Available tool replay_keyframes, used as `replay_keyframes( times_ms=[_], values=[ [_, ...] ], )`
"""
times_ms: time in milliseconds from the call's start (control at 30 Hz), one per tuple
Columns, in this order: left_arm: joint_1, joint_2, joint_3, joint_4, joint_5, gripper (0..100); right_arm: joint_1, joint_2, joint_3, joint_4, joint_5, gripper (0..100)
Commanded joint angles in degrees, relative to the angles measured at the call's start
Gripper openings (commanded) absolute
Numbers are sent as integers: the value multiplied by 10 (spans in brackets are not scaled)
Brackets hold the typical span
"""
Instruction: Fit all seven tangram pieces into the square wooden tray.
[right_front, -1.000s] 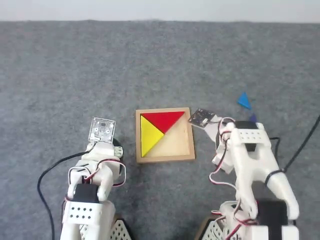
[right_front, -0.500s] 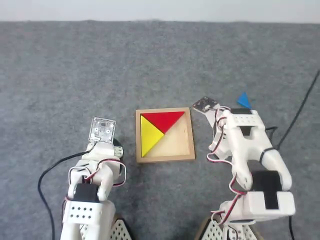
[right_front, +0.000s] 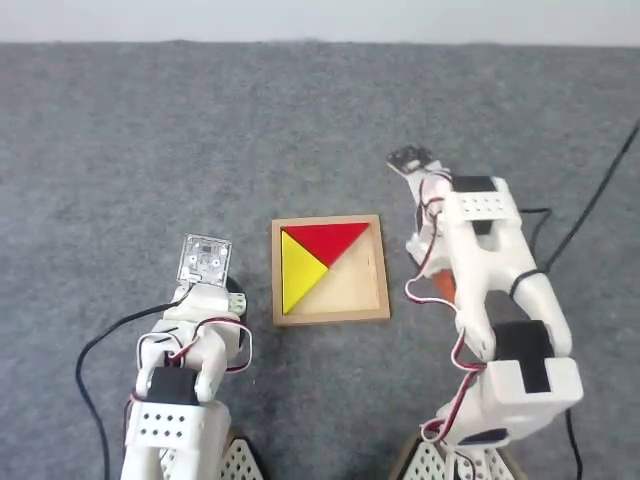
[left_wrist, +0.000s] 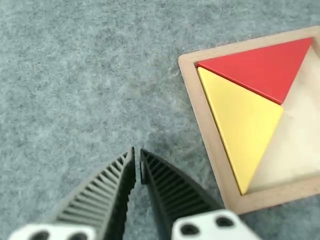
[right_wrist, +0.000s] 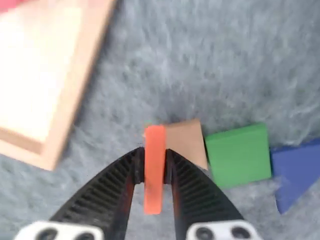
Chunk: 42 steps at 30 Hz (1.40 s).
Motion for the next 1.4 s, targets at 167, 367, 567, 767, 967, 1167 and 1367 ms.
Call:
replay_keyframes(
  times_ms=[167, 367, 567, 767, 967, 1167, 1367],
  values=[
    [-3, -7, -5, 1, 3, 14, -65, 41, -130, 11, -108, 48],
    [-3, -7, -5, 1, 3, 14, -66, 169, -262, 17, -193, 48],
    [-3, -7, -5, 1, 3, 14, -72, 243, -327, 17, -202, 49],
    [-3, -7, -5, 1, 3, 14, -72, 238, -331, 18, -204, 103],
    [-3, -7, -5, 1, 3, 14, -65, 176, -295, -6, -203, 210],
    [-2, -7, -5, 1, 3, 14, -37, 106, -207, -54, -198, 210],
    [-2, -7, -5, 1, 3, 14, -32, 117, -158, -70, -159, 210]
  ],
)
